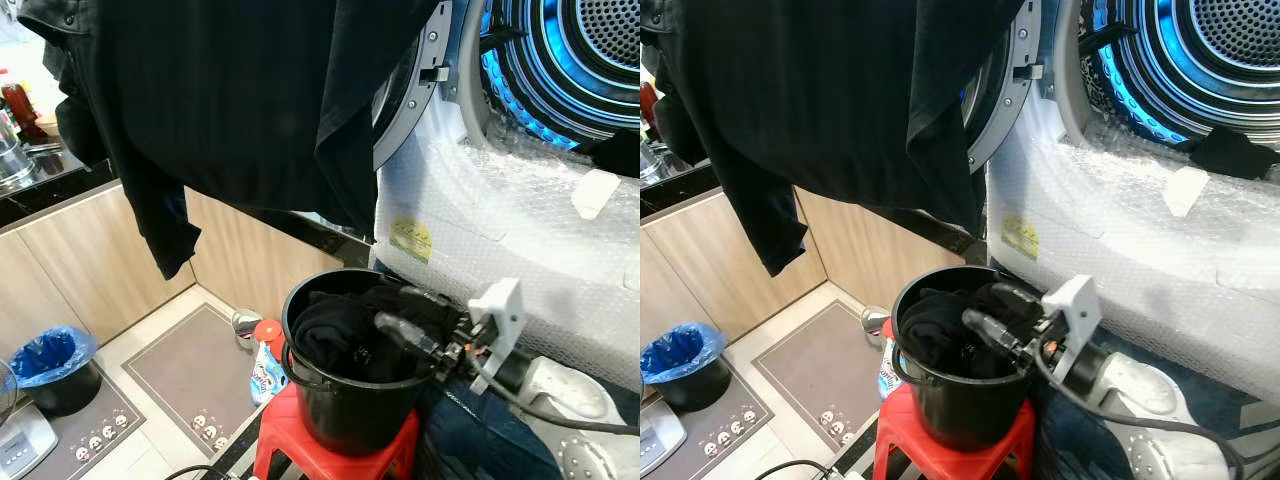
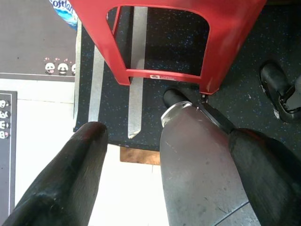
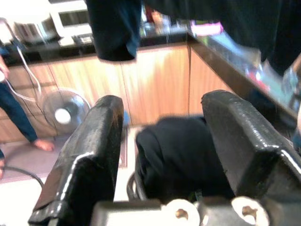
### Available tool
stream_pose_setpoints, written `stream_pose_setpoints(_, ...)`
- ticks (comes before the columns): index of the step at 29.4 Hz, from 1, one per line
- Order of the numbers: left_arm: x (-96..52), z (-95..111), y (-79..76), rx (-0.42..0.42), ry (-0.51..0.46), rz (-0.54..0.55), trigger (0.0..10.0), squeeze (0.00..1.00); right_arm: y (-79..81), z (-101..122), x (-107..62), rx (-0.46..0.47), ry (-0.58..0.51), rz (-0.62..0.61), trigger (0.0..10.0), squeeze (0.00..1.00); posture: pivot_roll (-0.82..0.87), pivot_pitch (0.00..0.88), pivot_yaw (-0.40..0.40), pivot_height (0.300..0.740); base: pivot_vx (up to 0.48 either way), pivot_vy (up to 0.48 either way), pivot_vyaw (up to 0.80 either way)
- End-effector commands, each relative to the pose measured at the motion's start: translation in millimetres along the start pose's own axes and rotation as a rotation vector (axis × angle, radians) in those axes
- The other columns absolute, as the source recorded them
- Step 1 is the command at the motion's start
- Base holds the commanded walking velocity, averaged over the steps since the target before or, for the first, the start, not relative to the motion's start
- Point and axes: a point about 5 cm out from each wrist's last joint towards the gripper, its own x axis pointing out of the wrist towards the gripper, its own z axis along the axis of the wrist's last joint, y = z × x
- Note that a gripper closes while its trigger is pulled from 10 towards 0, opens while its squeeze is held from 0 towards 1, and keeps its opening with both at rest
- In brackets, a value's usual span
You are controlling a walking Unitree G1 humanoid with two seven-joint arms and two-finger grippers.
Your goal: Clothes washing
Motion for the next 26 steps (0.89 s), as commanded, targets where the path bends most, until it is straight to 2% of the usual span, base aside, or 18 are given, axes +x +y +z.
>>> stream_pose_setpoints(1,-2.4,-13,3.4,-0.009,0.055,0.012,10.0,0.00,1.1,-15,4.2,0.014,0.063,-0.031,10.0,0.71,-0.12,0.028,0.074,0.740,0.000,0.000,0.00)
stream_pose_setpoints(2,-2.6,-13,3.6,-0.012,0.056,0.013,10.0,0.00,1.9,-23,7.4,0.027,0.095,-0.058,10.0,1.00,-0.12,0.029,0.074,0.740,0.000,0.000,0.00)
stream_pose_setpoints(5,-2.8,-14,3.6,-0.017,0.057,0.012,10.0,0.00,6.0,-29,12.2,0.005,0.093,-0.074,10.0,1.00,-0.11,0.032,0.069,0.740,0.000,0.000,0.00)
stream_pose_setpoints(6,-2.8,-14,3.7,-0.020,0.058,0.013,10.0,0.06,6.7,-30,14.8,0.007,0.090,-0.094,10.0,1.00,-0.11,0.034,0.070,0.740,0.000,0.000,0.00)
stream_pose_setpoints(7,-2.9,-14,3.8,-0.023,0.058,0.013,10.0,0.06,7.4,-31,16.7,0.008,0.088,-0.109,10.0,1.00,-0.11,0.034,0.070,0.740,0.000,0.000,0.00)
stream_pose_setpoints(8,-2.9,-14,3.6,-0.031,0.057,0.010,10.0,1.00,8.8,-32,19.6,0.013,0.081,-0.126,10.0,1.00,-0.11,0.036,0.069,0.740,0.000,0.000,0.00)
stream_pose_setpoints(9,-3.0,-15,3.5,-0.035,0.057,0.008,10.0,1.00,10.8,-33,24.3,0.028,0.066,-0.155,10.0,0.74,-0.12,0.038,0.070,0.740,0.000,0.000,0.00)
stream_pose_setpoints(10,-3.1,-15,3.6,-0.034,0.058,0.008,10.0,1.00,11.3,-33,25.3,0.031,0.062,-0.161,10.0,0.74,-0.12,0.038,0.070,0.740,0.000,0.000,0.00)
stream_pose_setpoints(11,-3.1,-15,3.6,-0.031,0.059,0.009,10.0,1.00,11.9,-33,27.4,0.037,0.059,-0.175,10.0,0.00,-0.12,0.039,0.070,0.740,0.000,0.000,0.00)
stream_pose_setpoints(14,-3.2,-16,3.3,-0.022,0.067,0.010,10.0,1.00,16.7,-35,35.8,0.054,0.039,-0.206,10.0,0.00,-0.12,0.042,0.069,0.740,0.000,0.000,0.00)
stream_pose_setpoints(15,-3.2,-16,2.9,-0.023,0.068,0.008,10.0,0.31,19.1,-37,39.5,0.073,0.054,-0.223,10.0,0.00,-0.12,0.045,0.068,0.740,0.000,0.000,0.00)
stream_pose_setpoints(16,-3.2,-16,2.6,-0.022,0.070,0.006,10.0,0.00,20.3,-39,41.9,0.075,0.058,-0.230,10.0,0.00,-0.12,0.045,0.068,0.740,0.000,0.000,0.00)
stream_pose_setpoints(19,-3.2,-17,1.3,-0.024,0.076,0.000,10.0,0.00,22.9,-44,49.6,0.096,0.083,-0.288,10.0,0.00,-0.12,0.049,0.064,0.740,0.000,0.000,0.00)
stream_pose_setpoints(26,-3.2,-18,-1.3,-0.045,0.083,-0.004,10.0,0.00,38.4,-49,66.2,0.097,0.129,-0.317,10.0,0.00,-0.10,0.068,0.046,0.740,0.000,0.000,0.00)
